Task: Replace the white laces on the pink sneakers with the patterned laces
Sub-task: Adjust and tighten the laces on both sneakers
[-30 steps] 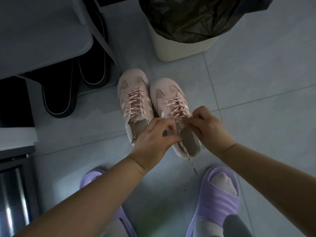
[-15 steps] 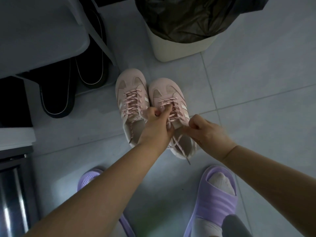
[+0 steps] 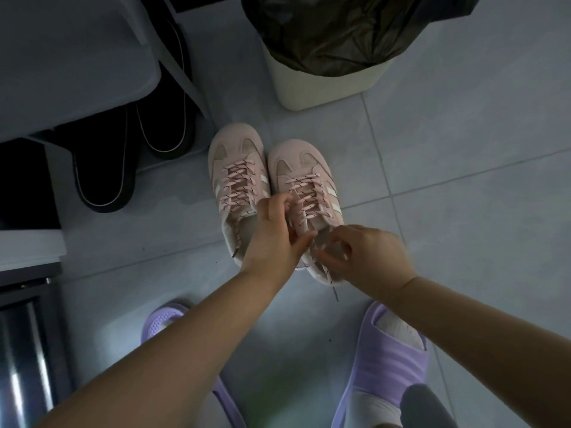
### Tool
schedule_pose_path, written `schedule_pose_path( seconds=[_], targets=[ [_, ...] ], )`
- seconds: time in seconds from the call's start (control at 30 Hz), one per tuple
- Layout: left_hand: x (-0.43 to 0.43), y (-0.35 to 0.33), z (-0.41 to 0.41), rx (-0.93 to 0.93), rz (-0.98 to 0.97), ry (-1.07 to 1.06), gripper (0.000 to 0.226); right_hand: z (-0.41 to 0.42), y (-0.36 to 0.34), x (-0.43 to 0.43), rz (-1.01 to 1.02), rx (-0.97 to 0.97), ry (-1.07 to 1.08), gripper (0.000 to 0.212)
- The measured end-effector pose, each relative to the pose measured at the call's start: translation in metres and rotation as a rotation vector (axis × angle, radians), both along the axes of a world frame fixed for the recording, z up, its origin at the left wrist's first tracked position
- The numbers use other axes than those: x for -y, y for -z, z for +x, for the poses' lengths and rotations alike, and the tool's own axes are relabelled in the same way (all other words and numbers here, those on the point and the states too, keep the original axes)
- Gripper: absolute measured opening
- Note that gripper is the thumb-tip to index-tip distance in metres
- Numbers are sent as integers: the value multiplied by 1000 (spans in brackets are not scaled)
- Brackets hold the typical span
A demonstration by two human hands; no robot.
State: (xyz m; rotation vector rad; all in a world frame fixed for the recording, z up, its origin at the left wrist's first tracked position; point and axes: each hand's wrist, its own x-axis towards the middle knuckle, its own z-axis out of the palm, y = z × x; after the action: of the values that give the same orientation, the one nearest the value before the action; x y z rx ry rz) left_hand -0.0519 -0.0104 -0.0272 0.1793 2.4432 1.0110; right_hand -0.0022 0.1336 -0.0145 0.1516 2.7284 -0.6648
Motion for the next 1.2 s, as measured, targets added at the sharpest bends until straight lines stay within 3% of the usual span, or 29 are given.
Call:
schedule_pose_path(
  seconds=[0.1,0.27,0.4,0.57,0.6,0.67,0.73,0.77,0.87,0.97,1.07,1.2],
  targets=[
    [4,2,1,3,47,-23,61,-8,-4,10,-42,296,26,32],
    [6,5,-1,-12,46,0,59,0,2,1,-154,306,141,14],
    [5,7,-1,-18,38,-4,58,3,9,-15,-263,289,367,18],
    [8,10,-1,22,71,-17,64,-7,5,-3,-679,219,663,19],
    [10,8,-3,39,81,-12,64,-9,4,1,-654,200,634,18],
    [15,2,-8,66,99,41,68,-9,5,2,-345,199,400,8],
    [29,-11,-19,69,79,204,70,-5,3,0,-37,222,149,8],
    [38,-20,-28,66,46,309,69,-2,4,-2,24,229,77,11],
    [72,-49,-62,78,-87,496,58,-6,-5,-2,-9,212,56,14],
    [100,-73,-91,71,-181,492,48,-32,-29,3,-101,196,25,26],
    [111,-73,-109,9,-147,385,36,-72,-46,13,-168,130,-104,18],
    [104,-31,-113,-5,-19,70,17,-124,-46,33,-151,69,-235,13]
  ],
)
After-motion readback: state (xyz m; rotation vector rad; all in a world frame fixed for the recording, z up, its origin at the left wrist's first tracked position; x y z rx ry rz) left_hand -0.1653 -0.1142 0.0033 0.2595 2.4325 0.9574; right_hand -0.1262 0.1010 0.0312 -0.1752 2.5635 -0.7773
